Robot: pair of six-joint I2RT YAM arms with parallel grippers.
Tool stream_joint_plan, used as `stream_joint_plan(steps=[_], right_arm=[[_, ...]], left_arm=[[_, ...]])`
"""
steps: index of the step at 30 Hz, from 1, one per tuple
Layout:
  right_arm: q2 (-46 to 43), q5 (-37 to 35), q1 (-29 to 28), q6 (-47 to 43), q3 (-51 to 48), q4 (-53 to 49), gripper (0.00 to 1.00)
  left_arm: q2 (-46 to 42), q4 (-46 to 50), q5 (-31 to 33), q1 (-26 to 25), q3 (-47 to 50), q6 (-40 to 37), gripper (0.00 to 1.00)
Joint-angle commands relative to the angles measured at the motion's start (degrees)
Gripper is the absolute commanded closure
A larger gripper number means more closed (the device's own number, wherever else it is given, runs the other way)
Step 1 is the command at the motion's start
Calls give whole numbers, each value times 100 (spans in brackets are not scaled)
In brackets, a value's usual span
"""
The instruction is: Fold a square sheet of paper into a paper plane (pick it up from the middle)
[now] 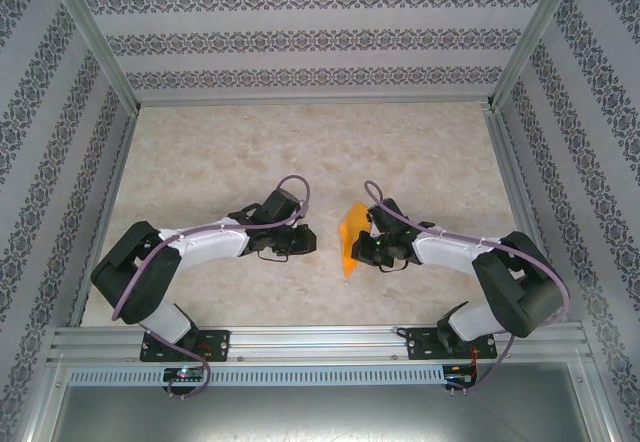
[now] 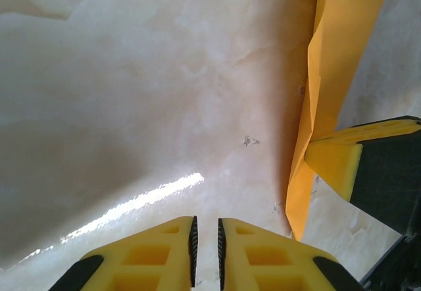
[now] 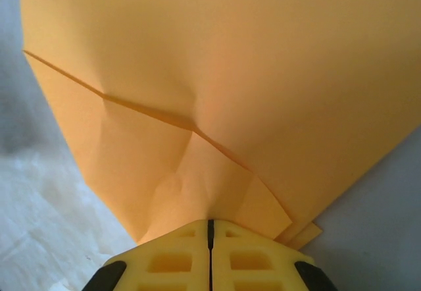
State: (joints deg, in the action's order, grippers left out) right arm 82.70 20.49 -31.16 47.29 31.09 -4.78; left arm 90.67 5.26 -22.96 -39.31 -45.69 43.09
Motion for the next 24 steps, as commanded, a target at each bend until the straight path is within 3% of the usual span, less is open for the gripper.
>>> stream_joint_plan(steps=[1, 9, 24], right_arm=[[73, 328, 262, 302, -481, 874, 95], [115, 771, 605, 510, -997, 1719, 96], [245, 987, 865, 483, -1347, 2080, 98]], left_arm=[[218, -538, -138, -90, -210, 296, 77], [832, -1342, 19, -456, -544, 756, 64], [1618, -1928, -339, -639, -934, 1005, 69]])
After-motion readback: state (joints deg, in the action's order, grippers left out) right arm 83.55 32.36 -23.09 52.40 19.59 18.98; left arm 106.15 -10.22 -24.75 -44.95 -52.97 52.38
